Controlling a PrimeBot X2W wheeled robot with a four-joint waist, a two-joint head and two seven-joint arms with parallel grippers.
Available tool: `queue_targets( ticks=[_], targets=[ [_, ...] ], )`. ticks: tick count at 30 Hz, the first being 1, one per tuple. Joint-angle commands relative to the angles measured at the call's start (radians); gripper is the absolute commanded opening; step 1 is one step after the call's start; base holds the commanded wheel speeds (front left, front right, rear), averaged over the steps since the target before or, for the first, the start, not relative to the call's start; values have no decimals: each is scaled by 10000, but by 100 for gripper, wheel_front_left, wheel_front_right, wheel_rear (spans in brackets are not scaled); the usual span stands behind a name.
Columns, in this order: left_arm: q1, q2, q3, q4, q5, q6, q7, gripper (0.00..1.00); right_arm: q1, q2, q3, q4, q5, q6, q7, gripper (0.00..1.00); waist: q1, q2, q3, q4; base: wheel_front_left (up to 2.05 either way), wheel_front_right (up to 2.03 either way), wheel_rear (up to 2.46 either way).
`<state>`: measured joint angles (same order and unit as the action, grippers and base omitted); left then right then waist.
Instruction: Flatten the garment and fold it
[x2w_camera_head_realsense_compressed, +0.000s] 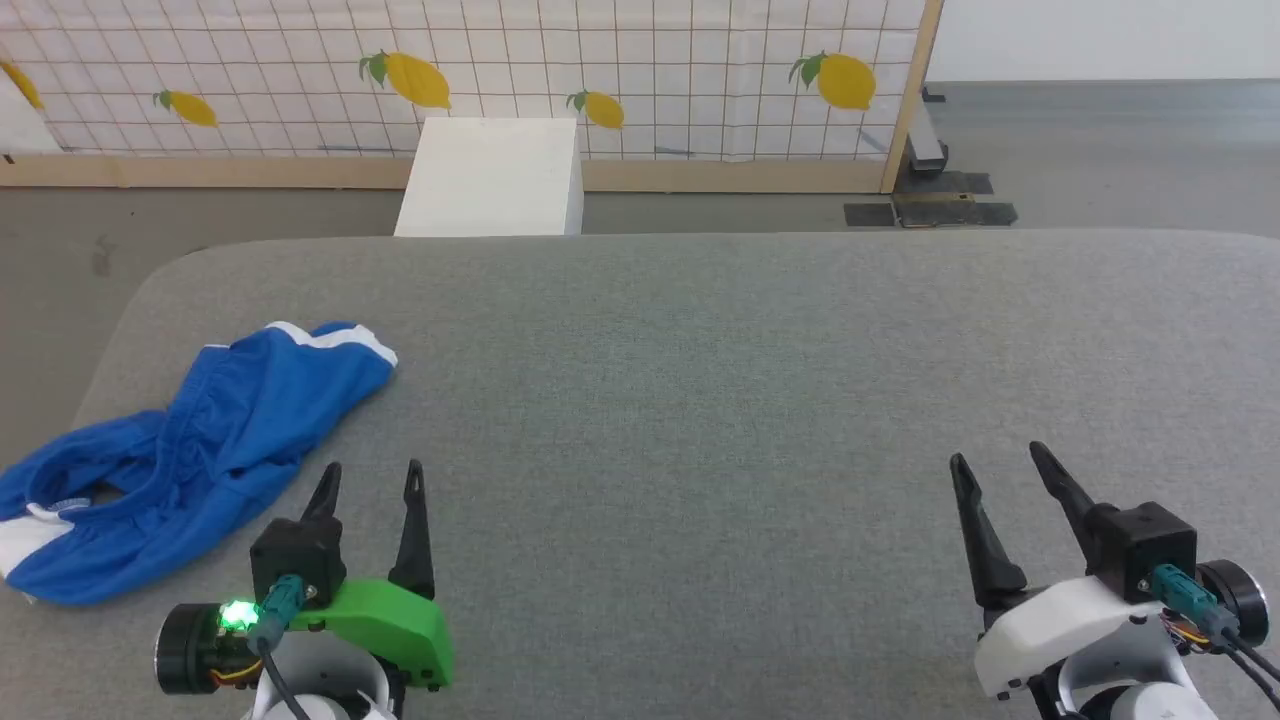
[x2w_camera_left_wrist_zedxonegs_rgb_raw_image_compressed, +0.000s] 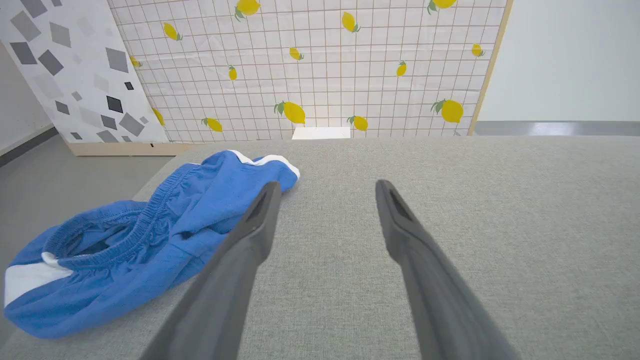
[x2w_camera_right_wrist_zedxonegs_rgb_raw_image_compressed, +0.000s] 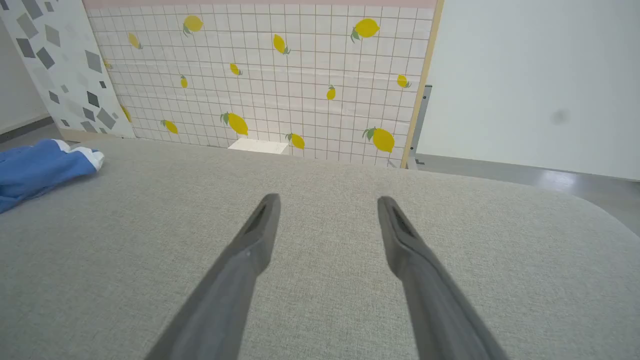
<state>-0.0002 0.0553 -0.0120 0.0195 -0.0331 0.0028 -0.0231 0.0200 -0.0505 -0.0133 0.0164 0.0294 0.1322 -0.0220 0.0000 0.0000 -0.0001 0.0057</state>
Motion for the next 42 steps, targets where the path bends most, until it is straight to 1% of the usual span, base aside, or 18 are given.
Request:
queue_targets(
  ticks=[1, 10, 20, 42],
  targets=[
    [-3, -6, 2, 37, -94, 61, -104, 100, 77, 0, -41, 48, 141, -2, -104, 100, 0, 0, 1, 33, 0, 0, 0],
    [1, -10, 30, 125, -262, 100, -290, 100, 121, 1, -84, 188, 350, -3, -291, 100, 0, 0, 13, 335, 0, 0, 0],
    [-6, -14, 74, 225, -437, 124, -495, 100, 138, 1, -140, 374, 555, -4, -497, 100, 0, 0, 50, 854, 0, 0, 0],
    [-12, -23, 134, 462, -791, 180, -950, 100, 212, 1, -237, 846, 991, -7, -954, 100, 0, 0, 82, 2271, 0, 0, 0]
  ],
)
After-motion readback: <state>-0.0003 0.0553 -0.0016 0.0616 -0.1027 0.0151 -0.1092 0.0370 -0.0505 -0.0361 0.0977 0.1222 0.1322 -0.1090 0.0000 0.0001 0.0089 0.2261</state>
